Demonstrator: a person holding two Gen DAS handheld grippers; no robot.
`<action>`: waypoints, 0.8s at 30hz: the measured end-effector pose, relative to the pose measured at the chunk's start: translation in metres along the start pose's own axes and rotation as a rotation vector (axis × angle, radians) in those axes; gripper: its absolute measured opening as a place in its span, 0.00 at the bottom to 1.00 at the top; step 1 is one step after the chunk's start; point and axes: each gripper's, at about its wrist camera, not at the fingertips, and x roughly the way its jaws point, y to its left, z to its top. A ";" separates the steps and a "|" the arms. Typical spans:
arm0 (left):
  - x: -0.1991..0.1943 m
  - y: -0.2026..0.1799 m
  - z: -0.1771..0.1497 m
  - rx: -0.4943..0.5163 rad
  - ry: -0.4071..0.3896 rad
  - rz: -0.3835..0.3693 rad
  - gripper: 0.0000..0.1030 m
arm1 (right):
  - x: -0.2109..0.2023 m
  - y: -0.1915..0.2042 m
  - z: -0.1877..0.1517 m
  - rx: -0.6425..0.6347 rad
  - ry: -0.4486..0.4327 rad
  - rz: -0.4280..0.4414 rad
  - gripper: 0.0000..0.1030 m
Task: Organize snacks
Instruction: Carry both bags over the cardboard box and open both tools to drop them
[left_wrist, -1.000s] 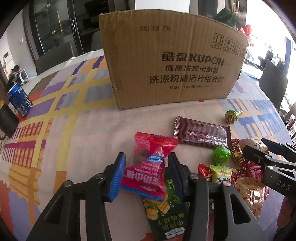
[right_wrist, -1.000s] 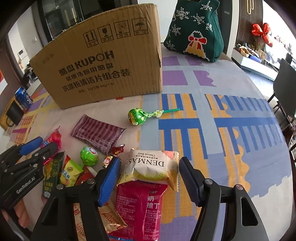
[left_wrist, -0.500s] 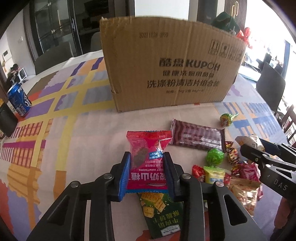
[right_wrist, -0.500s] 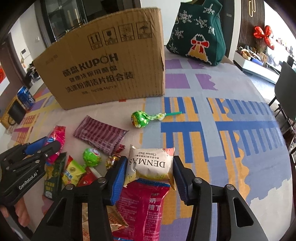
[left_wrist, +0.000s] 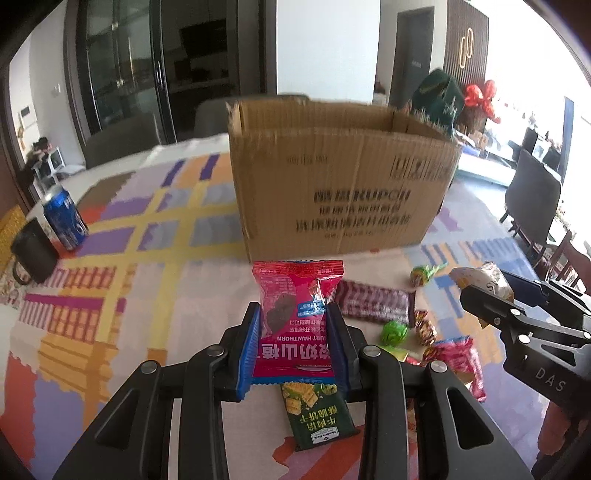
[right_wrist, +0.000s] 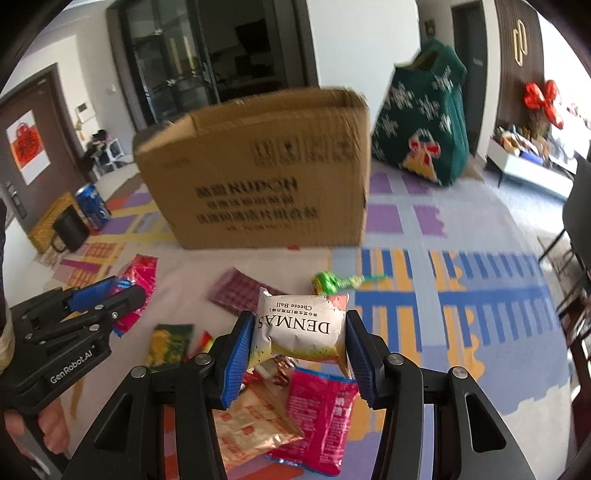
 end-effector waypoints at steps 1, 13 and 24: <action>-0.004 0.000 0.002 0.001 -0.012 0.001 0.33 | -0.005 0.003 0.002 -0.019 -0.016 0.001 0.49; -0.035 -0.002 0.041 0.026 -0.145 0.016 0.33 | -0.036 0.014 0.041 -0.062 -0.151 0.057 0.49; -0.041 -0.002 0.104 0.059 -0.244 0.025 0.33 | -0.046 0.013 0.098 -0.063 -0.250 0.084 0.49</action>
